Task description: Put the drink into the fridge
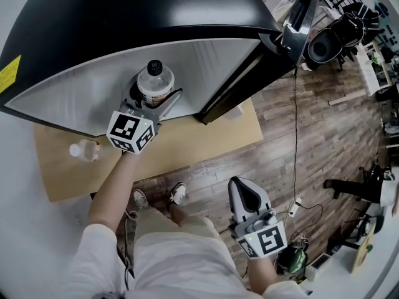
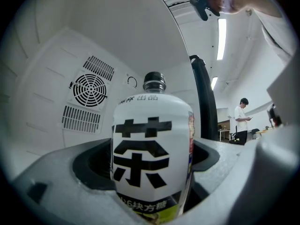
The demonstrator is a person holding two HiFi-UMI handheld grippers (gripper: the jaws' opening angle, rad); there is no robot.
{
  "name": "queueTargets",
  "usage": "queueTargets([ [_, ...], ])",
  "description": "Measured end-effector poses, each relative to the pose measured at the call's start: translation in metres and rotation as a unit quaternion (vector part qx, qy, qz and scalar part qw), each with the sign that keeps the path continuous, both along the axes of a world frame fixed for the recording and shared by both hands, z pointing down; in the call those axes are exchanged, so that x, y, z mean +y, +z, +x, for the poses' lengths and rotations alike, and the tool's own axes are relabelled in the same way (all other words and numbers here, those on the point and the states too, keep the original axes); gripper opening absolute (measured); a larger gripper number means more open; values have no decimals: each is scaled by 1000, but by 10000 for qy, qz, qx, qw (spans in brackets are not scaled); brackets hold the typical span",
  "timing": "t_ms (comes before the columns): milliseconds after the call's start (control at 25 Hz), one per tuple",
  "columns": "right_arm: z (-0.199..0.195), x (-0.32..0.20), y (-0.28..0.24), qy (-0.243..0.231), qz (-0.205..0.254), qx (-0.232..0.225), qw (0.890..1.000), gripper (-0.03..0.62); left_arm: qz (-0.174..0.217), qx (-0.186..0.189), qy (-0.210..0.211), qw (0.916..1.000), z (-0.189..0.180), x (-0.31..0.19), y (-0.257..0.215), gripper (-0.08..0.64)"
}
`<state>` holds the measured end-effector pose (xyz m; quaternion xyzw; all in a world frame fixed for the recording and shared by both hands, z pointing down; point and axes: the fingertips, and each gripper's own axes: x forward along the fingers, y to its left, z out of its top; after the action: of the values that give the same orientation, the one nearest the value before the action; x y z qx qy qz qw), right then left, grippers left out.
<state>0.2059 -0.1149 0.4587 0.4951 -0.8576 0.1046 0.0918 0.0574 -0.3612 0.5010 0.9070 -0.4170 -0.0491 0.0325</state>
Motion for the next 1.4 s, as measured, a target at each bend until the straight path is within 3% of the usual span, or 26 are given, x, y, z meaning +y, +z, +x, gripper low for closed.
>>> queueTargets([
  [480,0,7,-2,125,-50,43,9999,0,68,17,173,9998,6,-7,2,457],
  [1400,7,14,-4,320,-81,138,9994,0,279,-104,-241,9993,-11,-28,10,457],
])
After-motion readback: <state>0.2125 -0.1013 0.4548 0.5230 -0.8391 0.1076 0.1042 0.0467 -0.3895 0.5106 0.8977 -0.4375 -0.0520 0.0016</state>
